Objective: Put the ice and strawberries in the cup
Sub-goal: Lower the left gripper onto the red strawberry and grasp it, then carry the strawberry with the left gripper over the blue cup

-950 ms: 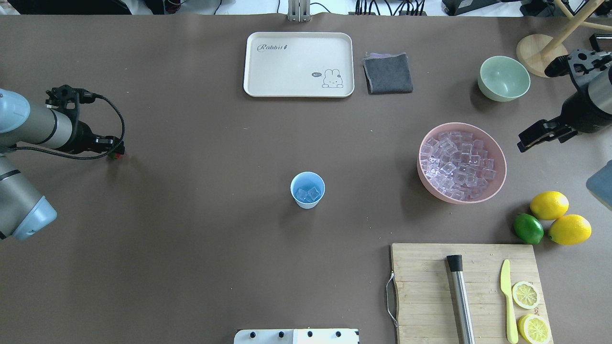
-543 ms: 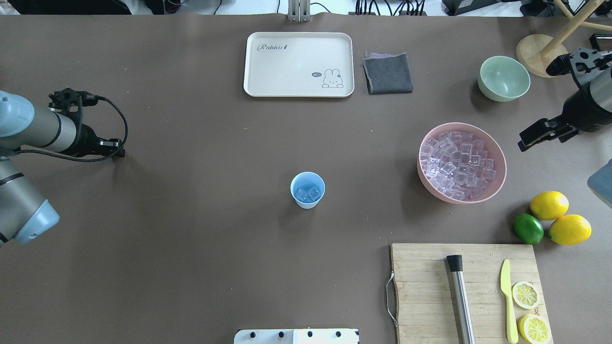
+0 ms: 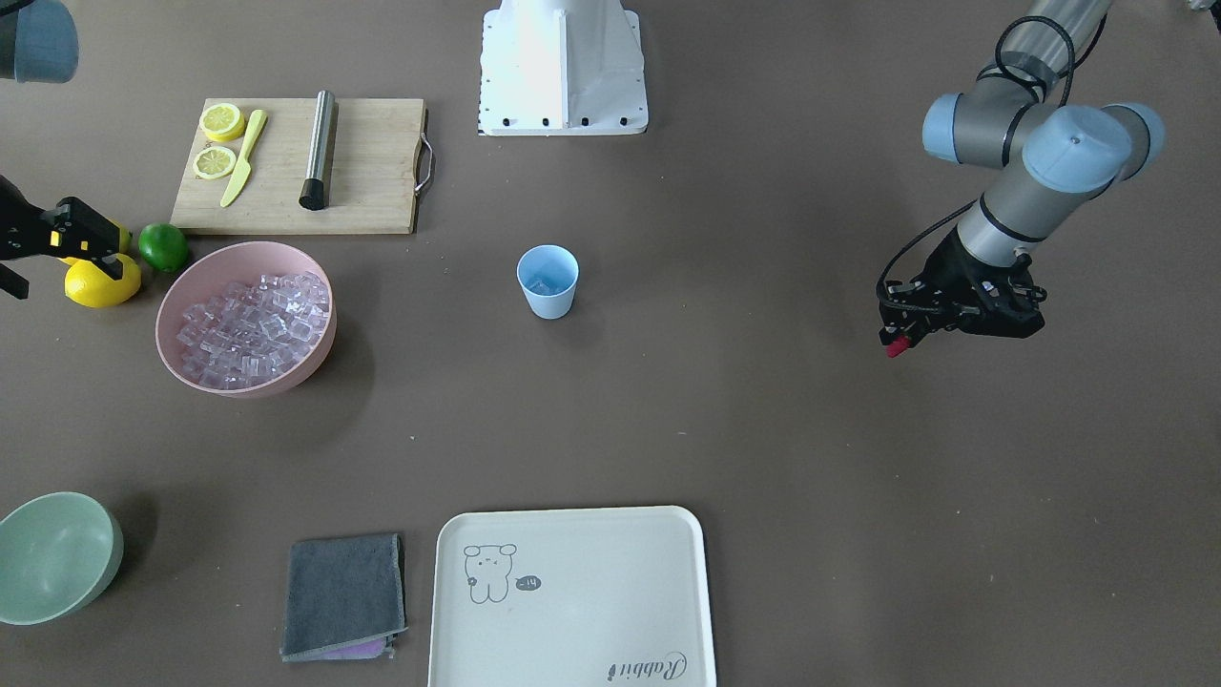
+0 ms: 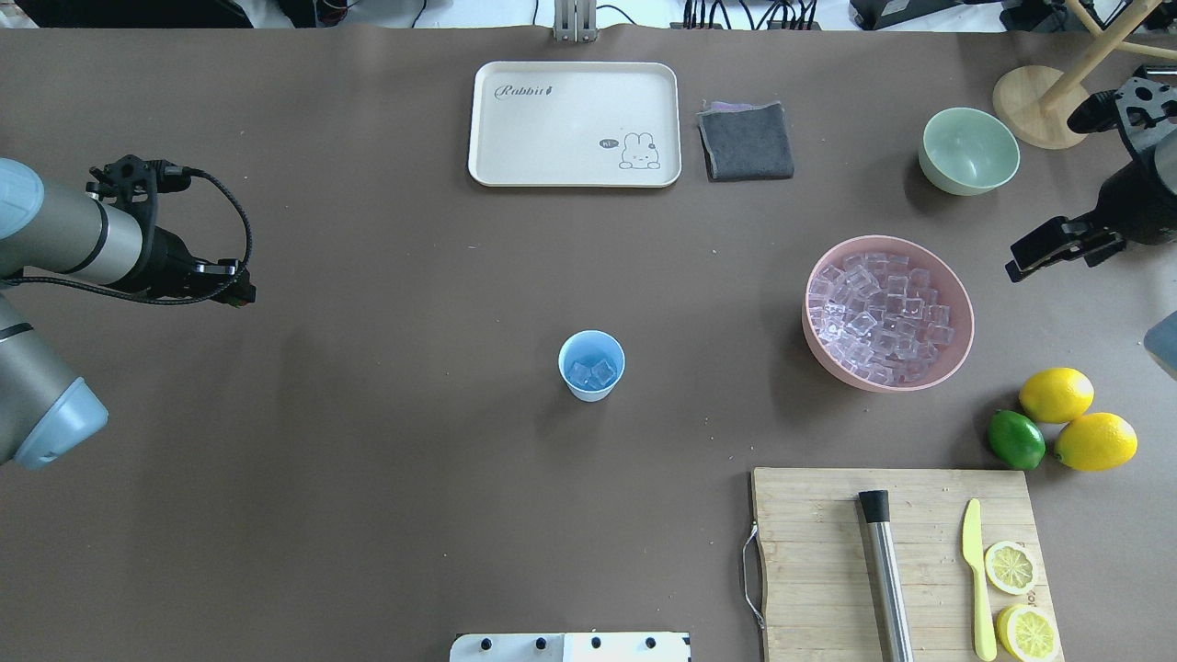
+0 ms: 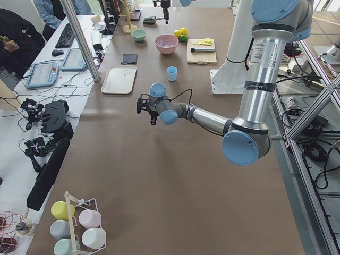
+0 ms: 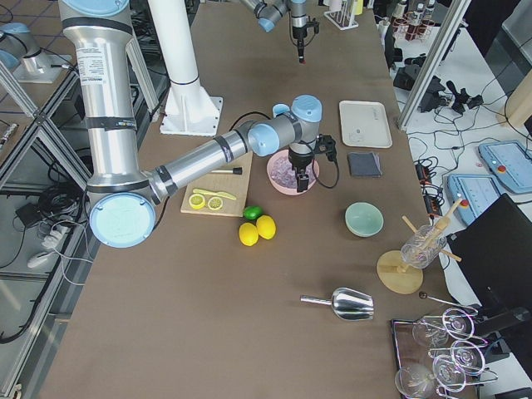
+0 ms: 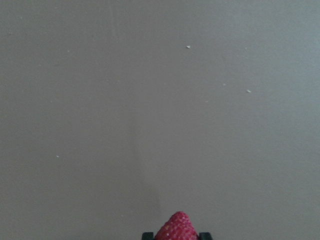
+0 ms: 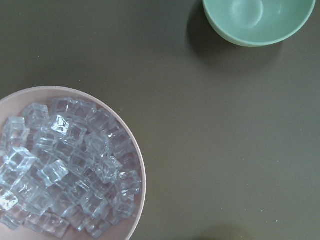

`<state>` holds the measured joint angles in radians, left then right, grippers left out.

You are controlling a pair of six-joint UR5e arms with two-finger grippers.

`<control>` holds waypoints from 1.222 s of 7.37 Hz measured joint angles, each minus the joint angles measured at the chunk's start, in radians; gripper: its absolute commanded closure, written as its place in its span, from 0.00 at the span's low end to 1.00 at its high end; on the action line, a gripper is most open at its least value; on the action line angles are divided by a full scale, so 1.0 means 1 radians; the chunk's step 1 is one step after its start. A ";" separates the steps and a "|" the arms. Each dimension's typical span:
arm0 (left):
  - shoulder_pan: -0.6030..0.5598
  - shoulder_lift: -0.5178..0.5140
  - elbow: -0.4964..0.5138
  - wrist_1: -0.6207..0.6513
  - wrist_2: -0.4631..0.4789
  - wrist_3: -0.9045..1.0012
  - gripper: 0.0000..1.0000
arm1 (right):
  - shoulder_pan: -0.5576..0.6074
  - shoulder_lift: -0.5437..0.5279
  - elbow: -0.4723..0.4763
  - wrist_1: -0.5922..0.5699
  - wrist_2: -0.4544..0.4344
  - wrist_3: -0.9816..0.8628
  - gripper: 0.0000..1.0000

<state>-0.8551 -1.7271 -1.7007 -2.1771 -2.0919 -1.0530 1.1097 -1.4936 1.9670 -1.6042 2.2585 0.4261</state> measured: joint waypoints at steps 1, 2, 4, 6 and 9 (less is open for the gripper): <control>0.016 -0.001 -0.065 0.013 -0.004 -0.081 1.00 | 0.004 -0.007 0.000 0.001 0.003 -0.002 0.00; 0.053 -0.017 -0.123 0.028 -0.003 -0.171 1.00 | 0.007 -0.016 -0.001 0.003 0.005 -0.008 0.00; 0.167 -0.147 -0.195 0.161 0.066 -0.334 1.00 | 0.023 -0.035 -0.005 0.002 0.007 -0.024 0.00; 0.308 -0.337 -0.212 0.367 0.191 -0.434 1.00 | 0.044 -0.056 -0.008 0.002 0.007 -0.038 0.00; 0.426 -0.512 -0.102 0.428 0.296 -0.474 1.00 | 0.075 -0.084 -0.008 0.001 0.007 -0.078 0.00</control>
<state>-0.4290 -2.2388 -1.8025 -1.7487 -1.7963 -1.5272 1.1846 -1.5773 1.9587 -1.6030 2.2653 0.3482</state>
